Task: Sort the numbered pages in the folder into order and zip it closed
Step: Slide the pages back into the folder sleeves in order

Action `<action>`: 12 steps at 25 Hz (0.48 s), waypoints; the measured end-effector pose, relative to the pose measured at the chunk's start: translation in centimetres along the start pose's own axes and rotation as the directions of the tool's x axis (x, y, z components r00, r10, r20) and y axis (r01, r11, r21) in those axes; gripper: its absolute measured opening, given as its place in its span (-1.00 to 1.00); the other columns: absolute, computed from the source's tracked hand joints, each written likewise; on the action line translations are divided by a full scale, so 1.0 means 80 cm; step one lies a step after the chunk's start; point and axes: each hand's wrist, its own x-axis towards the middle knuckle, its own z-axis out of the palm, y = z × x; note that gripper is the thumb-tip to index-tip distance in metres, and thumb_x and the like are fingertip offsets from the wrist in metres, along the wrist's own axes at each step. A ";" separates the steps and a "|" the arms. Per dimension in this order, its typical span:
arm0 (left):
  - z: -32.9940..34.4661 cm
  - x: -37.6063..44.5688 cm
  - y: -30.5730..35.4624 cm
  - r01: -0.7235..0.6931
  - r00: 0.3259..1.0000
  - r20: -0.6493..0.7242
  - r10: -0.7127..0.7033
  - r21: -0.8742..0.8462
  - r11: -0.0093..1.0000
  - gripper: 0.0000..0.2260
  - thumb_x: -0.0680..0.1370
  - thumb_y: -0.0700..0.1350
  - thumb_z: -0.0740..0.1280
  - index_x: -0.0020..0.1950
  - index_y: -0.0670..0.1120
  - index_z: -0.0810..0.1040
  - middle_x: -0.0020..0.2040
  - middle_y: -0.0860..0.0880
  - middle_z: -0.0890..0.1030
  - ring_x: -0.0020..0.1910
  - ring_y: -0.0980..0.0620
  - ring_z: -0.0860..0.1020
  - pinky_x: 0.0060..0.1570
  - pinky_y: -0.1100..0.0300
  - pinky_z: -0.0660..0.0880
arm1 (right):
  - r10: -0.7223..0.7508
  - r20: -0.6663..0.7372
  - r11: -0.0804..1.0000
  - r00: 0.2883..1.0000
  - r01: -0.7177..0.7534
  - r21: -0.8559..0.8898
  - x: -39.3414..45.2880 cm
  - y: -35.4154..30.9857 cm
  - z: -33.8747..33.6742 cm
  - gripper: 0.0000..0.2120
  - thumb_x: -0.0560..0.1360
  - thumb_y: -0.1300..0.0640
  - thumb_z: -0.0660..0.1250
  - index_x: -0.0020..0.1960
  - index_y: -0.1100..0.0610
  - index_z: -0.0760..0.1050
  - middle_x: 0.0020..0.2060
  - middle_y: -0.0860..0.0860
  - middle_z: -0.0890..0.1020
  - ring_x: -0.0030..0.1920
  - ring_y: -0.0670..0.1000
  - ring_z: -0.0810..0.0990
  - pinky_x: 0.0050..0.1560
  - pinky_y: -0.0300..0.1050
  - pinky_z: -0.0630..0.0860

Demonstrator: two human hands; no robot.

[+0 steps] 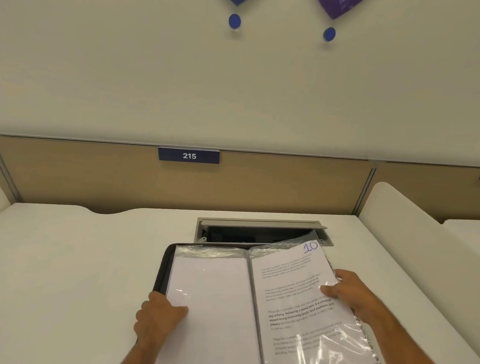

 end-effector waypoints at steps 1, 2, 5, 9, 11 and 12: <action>-0.003 -0.001 -0.001 -0.003 1.000 0.026 0.003 0.005 1.000 -0.48 0.37 0.07 0.48 0.15 -0.15 0.35 0.04 -0.08 0.52 0.07 -0.14 0.51 0.07 0.05 0.50 | 0.003 -0.043 0.998 0.999 -0.005 -0.060 0.002 0.003 -0.001 -0.74 0.46 0.35 0.47 0.11 0.21 0.53 -0.05 0.17 0.72 -0.11 0.21 0.73 0.04 0.22 0.65; -0.005 -0.001 -0.001 -0.019 0.999 0.048 0.019 0.007 1.000 -0.53 0.38 0.06 0.47 0.11 -0.15 0.37 0.01 -0.07 0.54 0.04 -0.12 0.54 0.03 0.08 0.51 | -0.005 -0.095 0.988 0.995 -0.009 -0.153 0.004 0.007 -0.002 -0.72 0.44 0.32 0.49 0.10 0.19 0.52 -0.01 0.15 0.70 -0.10 0.17 0.72 0.06 0.18 0.65; -0.010 -0.003 0.003 -0.100 0.989 0.098 0.113 -0.126 0.987 -0.72 0.48 -0.04 0.41 0.07 -0.17 0.46 -0.04 -0.06 0.55 -0.09 -0.05 0.55 -0.10 0.12 0.50 | -0.076 -0.229 0.879 0.971 -0.044 -0.475 -0.001 0.012 0.003 -0.64 0.43 0.18 0.48 0.16 0.10 0.45 0.06 0.09 0.65 -0.06 0.06 0.62 0.03 -0.02 0.60; -0.026 -0.017 0.023 -0.122 0.968 0.137 0.211 -0.479 0.869 -0.83 0.47 -0.14 0.42 0.00 -0.16 0.55 -0.05 -0.16 0.65 -0.12 -0.12 0.64 -0.03 -0.02 0.62 | -0.286 -0.267 0.778 0.920 0.061 -0.626 -0.038 0.007 0.062 -0.42 0.48 -0.03 0.47 0.42 0.01 0.35 0.27 0.01 0.53 0.23 0.07 0.52 0.21 0.03 0.53; -0.036 -0.032 0.037 -0.111 0.944 0.190 0.270 -0.586 0.802 -0.78 0.44 -0.17 0.48 0.05 -0.17 0.58 -0.08 -0.17 0.69 -0.14 -0.16 0.69 -0.05 -0.08 0.64 | -0.335 -0.144 0.895 0.931 0.267 -0.357 -0.072 -0.007 0.118 -0.41 0.43 -0.11 0.51 0.38 -0.02 0.39 0.26 -0.02 0.52 0.19 0.01 0.55 0.17 -0.02 0.58; -0.039 -0.040 0.043 -0.106 0.928 0.212 0.305 -0.635 0.765 -0.75 0.45 -0.20 0.50 0.08 -0.17 0.58 -0.08 -0.16 0.71 -0.14 -0.16 0.70 -0.05 -0.11 0.65 | -0.324 -0.073 0.929 0.943 0.303 -0.213 -0.091 -0.017 0.149 -0.40 0.38 -0.19 0.52 0.33 -0.04 0.42 0.21 -0.06 0.53 0.13 -0.04 0.56 0.11 -0.06 0.60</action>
